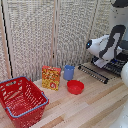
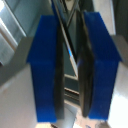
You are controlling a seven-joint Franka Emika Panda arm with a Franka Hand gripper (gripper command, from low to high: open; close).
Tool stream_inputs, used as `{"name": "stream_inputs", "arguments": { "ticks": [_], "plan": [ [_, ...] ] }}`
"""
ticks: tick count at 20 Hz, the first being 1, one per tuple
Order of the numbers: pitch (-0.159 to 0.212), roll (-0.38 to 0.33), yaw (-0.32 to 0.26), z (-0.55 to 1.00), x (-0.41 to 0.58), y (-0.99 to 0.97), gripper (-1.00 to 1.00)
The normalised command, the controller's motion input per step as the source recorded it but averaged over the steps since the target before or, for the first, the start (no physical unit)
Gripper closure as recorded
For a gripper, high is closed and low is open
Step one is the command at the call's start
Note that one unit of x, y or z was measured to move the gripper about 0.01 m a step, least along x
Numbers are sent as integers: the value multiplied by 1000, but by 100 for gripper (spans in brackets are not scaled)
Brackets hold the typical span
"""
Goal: Kindly position your hand close to the oven tray's handle. Softly yet firmly grasp the handle using your hand. Slowly and with caution, draw the tray out until it is fully stretched out.
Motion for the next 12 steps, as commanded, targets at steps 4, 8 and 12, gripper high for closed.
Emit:
{"name": "stream_inputs", "arguments": {
  "ticks": [4,8,12],
  "plan": [
    [6,-43,-49,-380,83,957,100],
    [-4,-9,-21,-114,6,982,100],
    [-82,-31,-29,-31,0,919,100]
  ]
}}
